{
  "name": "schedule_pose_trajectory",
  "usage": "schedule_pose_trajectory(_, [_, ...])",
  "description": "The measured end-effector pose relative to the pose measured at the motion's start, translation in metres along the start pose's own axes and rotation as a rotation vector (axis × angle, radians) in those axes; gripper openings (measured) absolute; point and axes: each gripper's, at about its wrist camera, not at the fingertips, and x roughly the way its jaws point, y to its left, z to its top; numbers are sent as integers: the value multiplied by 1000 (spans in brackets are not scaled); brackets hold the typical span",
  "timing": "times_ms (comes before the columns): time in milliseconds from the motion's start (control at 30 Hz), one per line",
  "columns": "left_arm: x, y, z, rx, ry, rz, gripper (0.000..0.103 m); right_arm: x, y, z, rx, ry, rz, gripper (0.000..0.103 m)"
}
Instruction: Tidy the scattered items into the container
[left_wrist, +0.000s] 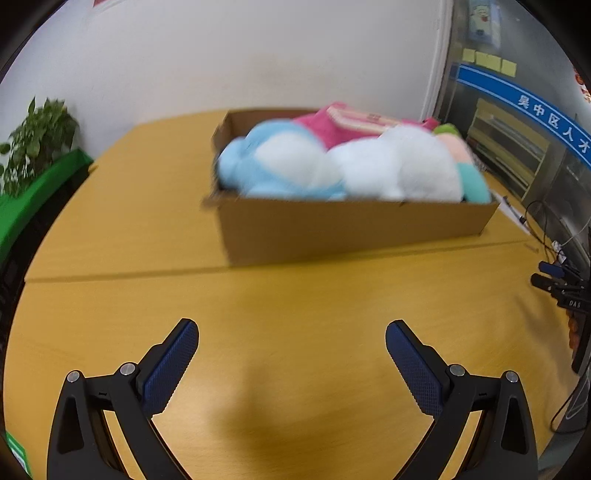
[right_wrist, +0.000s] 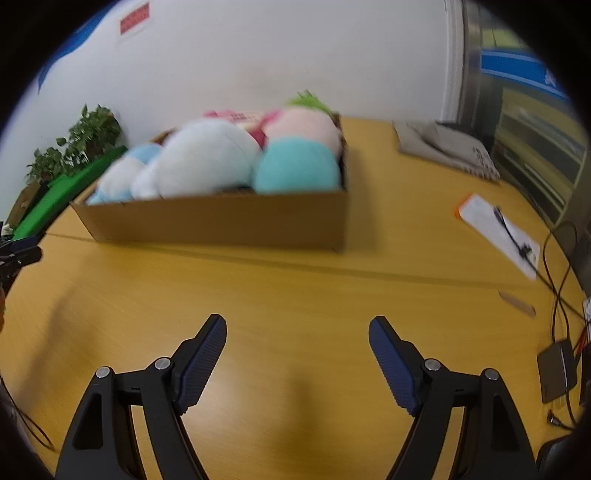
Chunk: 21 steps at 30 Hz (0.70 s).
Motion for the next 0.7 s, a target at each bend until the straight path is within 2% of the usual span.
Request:
schedule_pose_trajectory(100, [13,30,-17,-28,46,-30,103,18,-20,-19,-17,45,-32,80])
schedule_pose_trajectory(167, [18,44,-25,-38,66,-40,103,29,-35,-25,6,74,-9,80])
schedule_pose_trajectory(267, [26,56,-35,-3,86,-21,103,36,-43,-30,-29,70,-46,83])
schedule_pose_trajectory(333, [32,61,-40,15,103,-20,103,36,-45,-31,-41,70,-30,83])
schedule_pose_trajectory(433, [34,61,-46,86,92,29,103,35,-48,-32,-56,79,-4,88])
schedule_pose_trajectory(500, [34,62,-47,104,81,19,103,38,-50,-29,-66,99,9,103])
schedule_pose_trajectory(700, [34,77,-43,103,71,15,103,39,-55,-31,-79,110,33,103])
